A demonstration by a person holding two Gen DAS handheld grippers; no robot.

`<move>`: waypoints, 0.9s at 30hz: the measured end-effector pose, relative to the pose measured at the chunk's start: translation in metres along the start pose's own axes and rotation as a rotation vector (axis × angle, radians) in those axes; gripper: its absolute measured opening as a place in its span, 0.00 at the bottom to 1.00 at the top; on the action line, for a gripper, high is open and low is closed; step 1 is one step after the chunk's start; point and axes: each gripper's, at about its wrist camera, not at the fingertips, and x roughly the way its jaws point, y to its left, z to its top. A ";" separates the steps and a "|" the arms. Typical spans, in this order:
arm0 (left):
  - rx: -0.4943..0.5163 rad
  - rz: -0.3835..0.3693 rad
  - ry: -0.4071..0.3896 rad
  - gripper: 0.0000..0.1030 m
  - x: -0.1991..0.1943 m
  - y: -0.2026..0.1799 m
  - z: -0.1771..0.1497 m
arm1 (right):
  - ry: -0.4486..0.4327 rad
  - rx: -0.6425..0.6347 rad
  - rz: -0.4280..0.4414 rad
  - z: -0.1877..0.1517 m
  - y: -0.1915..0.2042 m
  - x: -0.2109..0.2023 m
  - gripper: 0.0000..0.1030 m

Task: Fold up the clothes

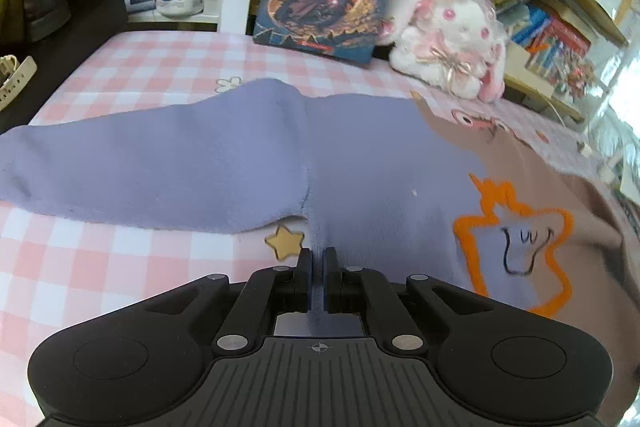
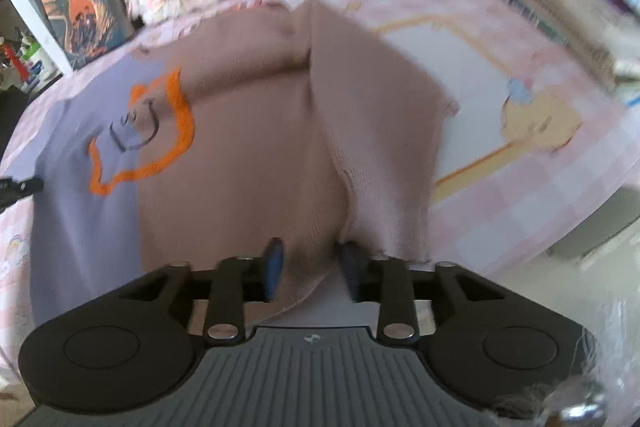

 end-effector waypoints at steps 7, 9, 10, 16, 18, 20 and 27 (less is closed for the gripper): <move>-0.006 0.078 -0.022 0.08 -0.013 -0.010 -0.006 | -0.094 -0.112 -0.147 0.027 -0.024 0.000 0.46; -0.019 0.106 -0.046 0.08 -0.019 -0.013 -0.007 | -0.111 -0.172 -0.131 0.032 -0.025 0.002 0.50; -0.028 0.118 -0.066 0.08 -0.022 -0.016 -0.008 | -0.114 -0.198 -0.120 0.034 -0.026 0.005 0.53; -0.089 0.176 -0.100 0.08 -0.032 -0.046 -0.020 | -0.068 -0.281 0.044 0.059 -0.042 0.015 0.54; -0.101 0.194 -0.097 0.09 -0.032 -0.057 -0.026 | -0.052 -0.319 0.199 0.069 -0.053 0.004 0.56; -0.112 0.212 -0.094 0.09 -0.033 -0.068 -0.032 | -0.023 -0.351 0.283 0.076 -0.064 0.002 0.58; -0.153 0.274 -0.085 0.09 -0.034 -0.108 -0.052 | 0.141 -0.491 0.397 0.072 -0.059 0.037 0.56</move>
